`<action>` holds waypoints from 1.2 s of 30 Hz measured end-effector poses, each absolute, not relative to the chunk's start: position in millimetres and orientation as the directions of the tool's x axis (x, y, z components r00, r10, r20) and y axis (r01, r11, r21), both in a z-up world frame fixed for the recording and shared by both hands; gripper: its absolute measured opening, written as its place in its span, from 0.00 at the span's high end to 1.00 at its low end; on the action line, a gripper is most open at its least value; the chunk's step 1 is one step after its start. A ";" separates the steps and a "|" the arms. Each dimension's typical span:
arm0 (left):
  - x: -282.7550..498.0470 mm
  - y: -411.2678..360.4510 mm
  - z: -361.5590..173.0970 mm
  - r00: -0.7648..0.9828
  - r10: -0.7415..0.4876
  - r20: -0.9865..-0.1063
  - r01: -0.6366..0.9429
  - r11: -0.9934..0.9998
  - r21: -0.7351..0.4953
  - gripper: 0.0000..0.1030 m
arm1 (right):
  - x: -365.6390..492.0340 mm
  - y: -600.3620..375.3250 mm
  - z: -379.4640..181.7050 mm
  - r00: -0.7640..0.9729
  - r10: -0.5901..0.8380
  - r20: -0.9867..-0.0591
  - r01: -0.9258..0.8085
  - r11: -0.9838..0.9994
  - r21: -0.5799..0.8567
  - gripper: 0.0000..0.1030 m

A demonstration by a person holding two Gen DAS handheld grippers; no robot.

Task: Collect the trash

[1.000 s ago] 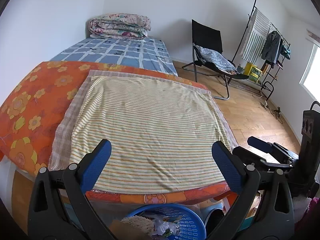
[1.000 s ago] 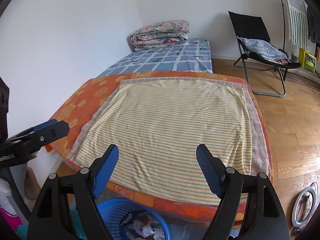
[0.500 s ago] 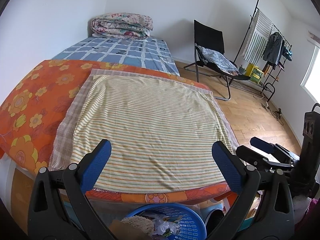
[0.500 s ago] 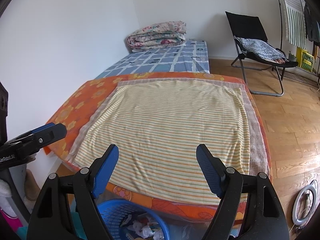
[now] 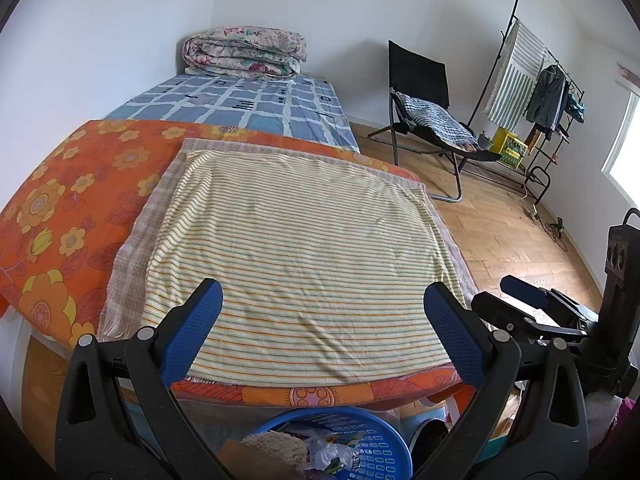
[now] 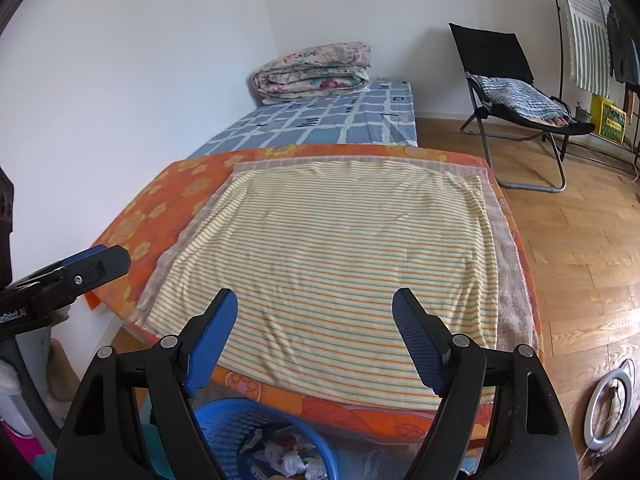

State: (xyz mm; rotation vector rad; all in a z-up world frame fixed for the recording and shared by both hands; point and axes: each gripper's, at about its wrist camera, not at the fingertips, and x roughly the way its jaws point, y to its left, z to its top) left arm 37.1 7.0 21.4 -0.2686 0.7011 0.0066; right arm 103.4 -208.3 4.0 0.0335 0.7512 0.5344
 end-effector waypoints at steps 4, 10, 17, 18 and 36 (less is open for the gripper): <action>36.4 7.1 21.3 0.766 -0.084 -0.637 -0.095 0.966 -0.242 0.01 | 103.1 -208.6 2.5 0.603 0.471 -0.645 -0.448 0.868 0.214 0.22; 37.2 7.0 21.6 0.765 -0.084 -0.638 -0.095 0.966 -0.241 0.01 | 103.9 -207.9 2.6 0.603 0.468 -0.646 -0.446 0.869 0.213 0.22; 37.2 7.0 21.7 0.766 -0.084 -0.637 -0.096 0.965 -0.243 0.01 | 103.9 -209.1 2.0 0.605 0.465 -0.647 -0.442 0.871 0.213 0.22; 37.0 7.0 21.3 0.766 -0.085 -0.637 -0.096 0.965 -0.243 0.01 | 104.1 -209.1 2.2 0.605 0.464 -0.647 -0.441 0.872 0.213 0.22; 38.0 5.8 27.9 0.751 -0.077 -0.655 -0.079 0.975 -0.205 0.01 | 104.8 -210.3 0.6 0.603 0.461 -0.651 -0.440 0.873 0.211 0.22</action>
